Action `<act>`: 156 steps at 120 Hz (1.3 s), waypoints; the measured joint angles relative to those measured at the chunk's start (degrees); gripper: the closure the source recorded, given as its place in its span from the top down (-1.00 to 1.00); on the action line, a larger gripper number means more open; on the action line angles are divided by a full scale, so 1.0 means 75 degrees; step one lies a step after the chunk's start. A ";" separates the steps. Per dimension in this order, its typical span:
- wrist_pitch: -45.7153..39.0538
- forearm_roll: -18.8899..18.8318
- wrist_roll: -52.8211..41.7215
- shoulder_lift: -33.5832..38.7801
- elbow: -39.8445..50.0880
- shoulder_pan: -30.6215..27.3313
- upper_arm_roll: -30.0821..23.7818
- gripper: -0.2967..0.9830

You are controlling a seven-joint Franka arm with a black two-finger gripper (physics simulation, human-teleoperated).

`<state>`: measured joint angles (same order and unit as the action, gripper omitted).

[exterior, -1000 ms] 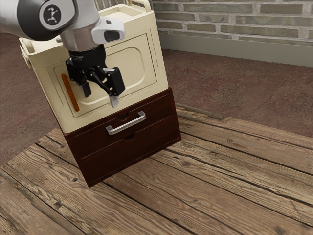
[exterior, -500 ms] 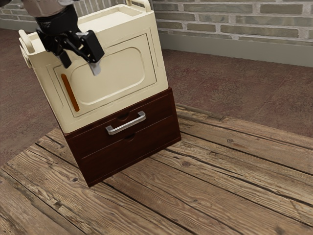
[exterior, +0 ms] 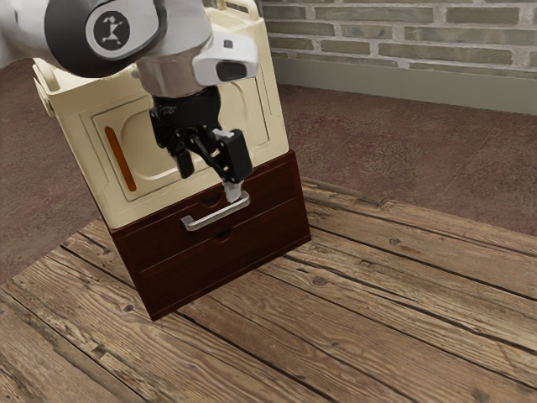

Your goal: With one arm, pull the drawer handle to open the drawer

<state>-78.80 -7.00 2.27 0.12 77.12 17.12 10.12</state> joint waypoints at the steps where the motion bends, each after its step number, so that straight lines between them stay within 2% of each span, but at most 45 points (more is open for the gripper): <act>1: -0.0060 -0.0003 0.0001 0.0070 0.0148 -0.0006 -0.0030 0.54; 15: -0.1023 -0.0374 -0.0014 0.0517 0.1429 -0.0129 -0.0446 0.54; 30: -0.1907 -0.0843 -0.0133 0.0605 0.2031 0.0084 -0.0663 0.54; 61: -0.3244 -0.1202 -0.0295 0.0747 0.2735 -0.0013 -0.0688 0.54; 82: -0.3720 -0.1402 -0.0373 0.0937 0.3304 0.0005 -0.0685 0.50; 105: -0.4045 -0.1722 -0.0429 0.0755 0.3398 -0.0097 -0.0620 0.40; 156: -0.4480 -0.1761 -0.0503 0.0495 0.3632 -0.0048 -0.0185 0.30</act>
<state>-112.40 -20.21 -1.50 3.83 104.36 16.76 8.73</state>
